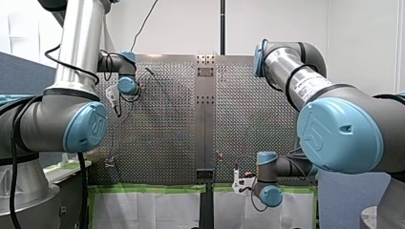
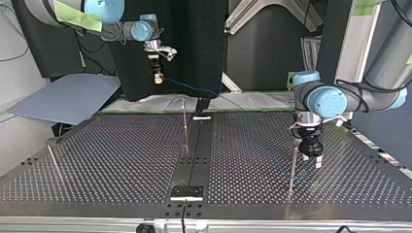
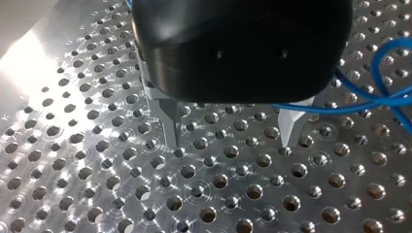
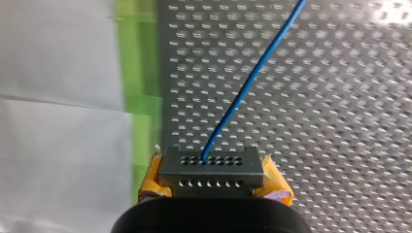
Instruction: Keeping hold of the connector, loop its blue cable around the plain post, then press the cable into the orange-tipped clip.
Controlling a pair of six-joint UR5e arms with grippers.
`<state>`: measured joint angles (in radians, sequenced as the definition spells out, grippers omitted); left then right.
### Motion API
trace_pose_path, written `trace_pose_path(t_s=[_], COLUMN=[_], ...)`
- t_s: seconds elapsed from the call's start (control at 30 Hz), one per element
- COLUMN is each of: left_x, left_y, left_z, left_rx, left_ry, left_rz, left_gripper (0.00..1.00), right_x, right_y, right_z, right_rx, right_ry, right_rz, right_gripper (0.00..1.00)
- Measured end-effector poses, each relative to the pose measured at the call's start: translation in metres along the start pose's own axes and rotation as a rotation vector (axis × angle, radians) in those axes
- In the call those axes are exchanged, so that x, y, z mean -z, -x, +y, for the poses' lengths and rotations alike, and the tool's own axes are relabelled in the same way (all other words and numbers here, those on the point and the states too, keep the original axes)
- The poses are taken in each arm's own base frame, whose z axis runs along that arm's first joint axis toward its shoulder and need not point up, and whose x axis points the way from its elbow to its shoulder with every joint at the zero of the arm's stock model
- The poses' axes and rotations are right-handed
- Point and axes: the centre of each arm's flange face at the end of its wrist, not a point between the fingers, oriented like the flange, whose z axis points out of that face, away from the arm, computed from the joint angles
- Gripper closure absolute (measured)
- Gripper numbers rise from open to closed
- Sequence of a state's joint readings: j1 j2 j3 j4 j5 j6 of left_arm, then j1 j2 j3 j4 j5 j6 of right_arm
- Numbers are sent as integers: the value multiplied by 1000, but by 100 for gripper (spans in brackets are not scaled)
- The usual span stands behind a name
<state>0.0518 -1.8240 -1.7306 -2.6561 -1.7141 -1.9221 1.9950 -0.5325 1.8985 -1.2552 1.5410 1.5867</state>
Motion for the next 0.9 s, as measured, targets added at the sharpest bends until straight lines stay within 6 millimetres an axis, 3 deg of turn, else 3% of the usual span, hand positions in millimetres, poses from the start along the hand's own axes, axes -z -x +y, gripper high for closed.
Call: trace_pose_path(t_s=[0.13,0.27,0.9], left_x=[0,0,4], left_y=[0,0,-2], left_z=[0,0,1], left_rx=[0,-1,65], left_ry=[0,1,17], left_rz=[1,4,56], left_gripper=[0,0,0], right_x=[-8,-11,-10], right_y=[-21,-30,-27], right_z=[5,10,21], right_rx=[-22,-36,-16], right_ry=[7,16,36], right_rz=[29,39,2], right_gripper=[100,100,100])
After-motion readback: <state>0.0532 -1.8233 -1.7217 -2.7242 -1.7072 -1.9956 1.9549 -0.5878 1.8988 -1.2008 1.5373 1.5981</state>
